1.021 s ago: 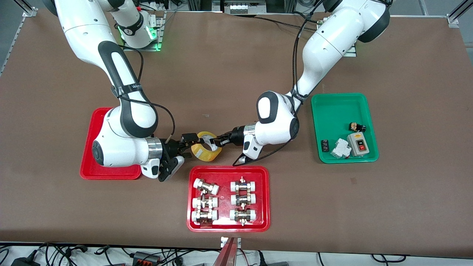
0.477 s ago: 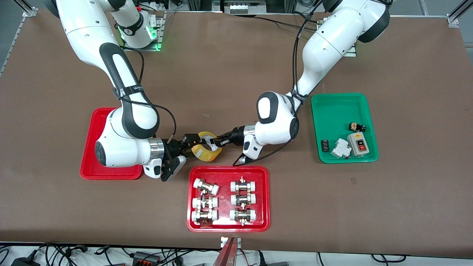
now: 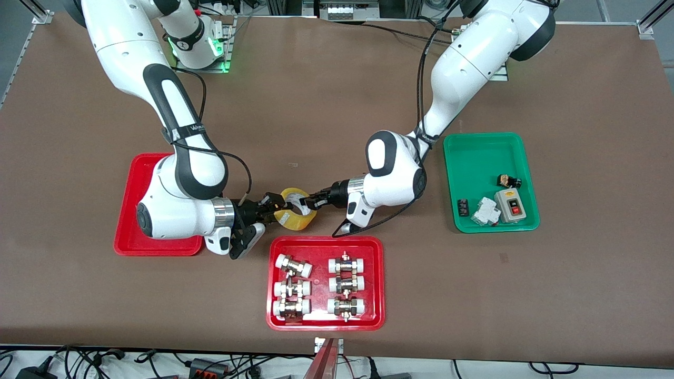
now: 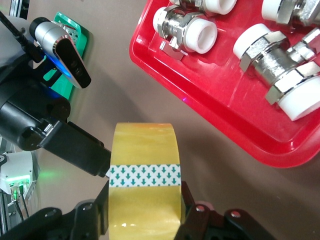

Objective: Left arm passes tape to right arm into tray
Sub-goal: 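Close the right gripper on the tape held by the left gripper, then carry the tape over the empty red tray while the left gripper withdraws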

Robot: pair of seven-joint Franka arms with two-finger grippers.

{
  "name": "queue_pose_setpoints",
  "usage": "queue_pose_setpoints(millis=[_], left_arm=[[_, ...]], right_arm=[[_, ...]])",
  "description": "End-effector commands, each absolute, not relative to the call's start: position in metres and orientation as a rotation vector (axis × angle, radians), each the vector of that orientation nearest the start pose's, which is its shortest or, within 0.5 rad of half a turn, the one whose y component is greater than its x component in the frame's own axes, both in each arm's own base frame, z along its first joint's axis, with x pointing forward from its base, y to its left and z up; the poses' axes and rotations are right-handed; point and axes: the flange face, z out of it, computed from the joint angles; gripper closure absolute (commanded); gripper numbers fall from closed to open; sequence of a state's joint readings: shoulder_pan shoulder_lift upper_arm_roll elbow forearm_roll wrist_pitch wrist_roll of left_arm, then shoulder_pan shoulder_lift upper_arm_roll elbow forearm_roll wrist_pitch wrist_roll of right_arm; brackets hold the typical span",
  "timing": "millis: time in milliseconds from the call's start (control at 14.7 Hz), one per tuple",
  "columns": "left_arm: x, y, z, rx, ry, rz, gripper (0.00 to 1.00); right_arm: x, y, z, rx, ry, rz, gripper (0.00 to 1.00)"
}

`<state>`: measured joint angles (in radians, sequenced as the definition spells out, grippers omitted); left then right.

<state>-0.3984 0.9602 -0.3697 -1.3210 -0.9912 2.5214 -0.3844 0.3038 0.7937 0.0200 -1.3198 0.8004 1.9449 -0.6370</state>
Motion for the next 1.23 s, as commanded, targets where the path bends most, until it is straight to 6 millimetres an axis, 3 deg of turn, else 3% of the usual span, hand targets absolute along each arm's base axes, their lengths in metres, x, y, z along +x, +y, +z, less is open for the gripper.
queue_pose_setpoints(millis=[0, 136, 272, 340, 409, 545, 749, 817, 1021, 1157], left_arm=[[0.611, -0.471, 0.21, 2.091, 0.671, -0.382, 0.89], [0.612, -0.47, 0.21, 2.09, 0.674, -0.382, 0.87], [0.614, -0.467, 0.212, 2.088, 0.679, -0.379, 0.74], [0.619, -0.463, 0.217, 2.09, 0.672, -0.36, 0.57], [0.625, -0.457, 0.223, 2.105, 0.65, -0.332, 0.01], [0.643, -0.433, 0.237, 2.123, 0.626, -0.279, 0.0], [0.653, -0.403, 0.28, 2.131, 0.609, -0.246, 0.0], [0.661, -0.376, 0.288, 2.152, 0.617, -0.228, 0.0], [0.67, -0.323, 0.315, 2.442, 0.37, -0.175, 0.0], [0.672, -0.274, 0.336, 2.675, 0.202, -0.213, 0.0]], right_arm=[[0.685, 0.283, 0.268, -2.268, -0.707, 0.034, 0.68], [0.685, 0.282, 0.268, -2.267, -0.709, 0.033, 0.68], [0.685, 0.282, 0.268, -2.267, -0.709, 0.033, 0.68], [0.685, 0.282, 0.268, -2.267, -0.711, 0.033, 0.68], [0.685, 0.282, 0.268, -2.265, -0.716, 0.03, 0.68], [0.685, 0.282, 0.268, -2.261, -0.73, 0.025, 0.68], [0.685, 0.282, 0.268, -2.259, -0.733, 0.023, 0.68], [0.685, 0.282, 0.268, -2.26, -0.735, 0.023, 0.68], [0.685, 0.281, 0.269, -2.259, -0.743, 0.024, 0.68], [0.685, 0.279, 0.268, -2.254, -0.755, 0.023, 0.68]])
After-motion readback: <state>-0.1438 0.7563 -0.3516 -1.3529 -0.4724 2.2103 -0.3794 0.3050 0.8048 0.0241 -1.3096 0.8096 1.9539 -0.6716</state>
